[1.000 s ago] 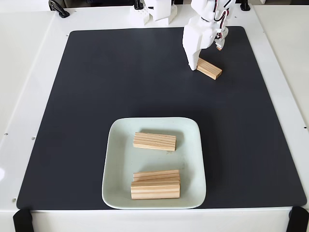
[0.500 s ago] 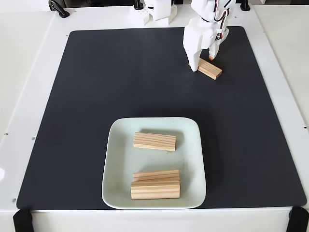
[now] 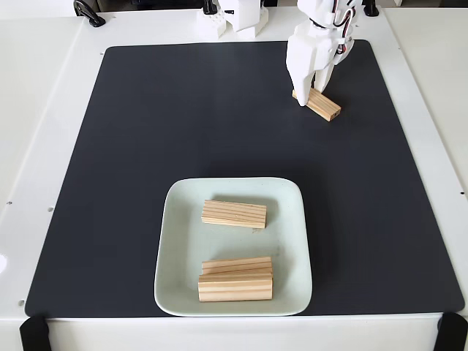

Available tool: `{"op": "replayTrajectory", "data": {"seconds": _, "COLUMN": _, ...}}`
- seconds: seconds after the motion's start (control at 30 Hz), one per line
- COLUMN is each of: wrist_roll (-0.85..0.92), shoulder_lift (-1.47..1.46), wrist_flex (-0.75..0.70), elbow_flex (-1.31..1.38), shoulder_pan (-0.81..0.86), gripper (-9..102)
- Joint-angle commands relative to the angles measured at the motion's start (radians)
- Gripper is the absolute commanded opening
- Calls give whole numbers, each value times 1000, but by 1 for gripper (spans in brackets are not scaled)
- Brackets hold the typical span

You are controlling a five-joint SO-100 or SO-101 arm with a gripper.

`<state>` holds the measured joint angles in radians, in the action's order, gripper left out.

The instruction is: Pick up the wooden block and place them on the plate.

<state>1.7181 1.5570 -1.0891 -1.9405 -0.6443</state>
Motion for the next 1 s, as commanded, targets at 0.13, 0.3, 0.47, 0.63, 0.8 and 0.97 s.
{"op": "replayTrajectory", "data": {"seconds": 0.13, "wrist_roll": -6, "shoulder_lift": 345, "wrist_flex": 11, "elbow_flex": 28, "shoulder_pan": -29, "gripper": -1}}
{"op": "replayTrajectory", "data": {"seconds": 0.3, "wrist_roll": -46, "shoulder_lift": 568, "wrist_flex": 12, "elbow_flex": 29, "shoulder_pan": -52, "gripper": -1}}
{"op": "replayTrajectory", "data": {"seconds": 0.47, "wrist_roll": -80, "shoulder_lift": 753, "wrist_flex": 186, "elbow_flex": 28, "shoulder_pan": -78, "gripper": -1}}
{"op": "replayTrajectory", "data": {"seconds": 0.63, "wrist_roll": -380, "shoulder_lift": 841, "wrist_flex": 476, "elbow_flex": 29, "shoulder_pan": -91, "gripper": -1}}
{"op": "replayTrajectory", "data": {"seconds": 0.8, "wrist_roll": -971, "shoulder_lift": 834, "wrist_flex": 773, "elbow_flex": 89, "shoulder_pan": -57, "gripper": -1}}
{"op": "replayTrajectory", "data": {"seconds": 0.97, "wrist_roll": -1532, "shoulder_lift": 758, "wrist_flex": 831, "elbow_flex": 206, "shoulder_pan": 121, "gripper": -1}}
